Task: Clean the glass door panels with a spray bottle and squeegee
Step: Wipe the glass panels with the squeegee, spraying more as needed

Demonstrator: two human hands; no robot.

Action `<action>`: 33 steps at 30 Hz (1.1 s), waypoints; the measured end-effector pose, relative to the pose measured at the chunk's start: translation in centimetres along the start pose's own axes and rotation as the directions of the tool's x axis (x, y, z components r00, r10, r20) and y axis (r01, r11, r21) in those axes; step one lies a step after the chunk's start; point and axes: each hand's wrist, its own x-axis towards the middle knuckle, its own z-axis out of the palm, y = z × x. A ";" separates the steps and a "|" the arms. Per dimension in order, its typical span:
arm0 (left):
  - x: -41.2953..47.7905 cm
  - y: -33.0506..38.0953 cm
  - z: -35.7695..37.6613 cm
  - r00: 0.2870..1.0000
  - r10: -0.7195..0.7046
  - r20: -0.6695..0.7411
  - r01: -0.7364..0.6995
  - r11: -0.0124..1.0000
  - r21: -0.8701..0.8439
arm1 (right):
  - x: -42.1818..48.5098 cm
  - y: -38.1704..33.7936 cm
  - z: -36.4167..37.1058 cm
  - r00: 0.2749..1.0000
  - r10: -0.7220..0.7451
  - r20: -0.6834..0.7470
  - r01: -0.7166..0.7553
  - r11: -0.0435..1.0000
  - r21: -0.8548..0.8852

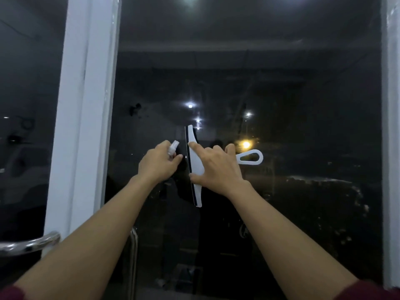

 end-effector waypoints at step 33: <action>-0.8 -2.5 1.8 0.962 0.242 0.130 -0.233 0.969 -0.076 | -5.2 0.4 -0.1 0.947 0.306 -0.093 -0.306 0.952 0.021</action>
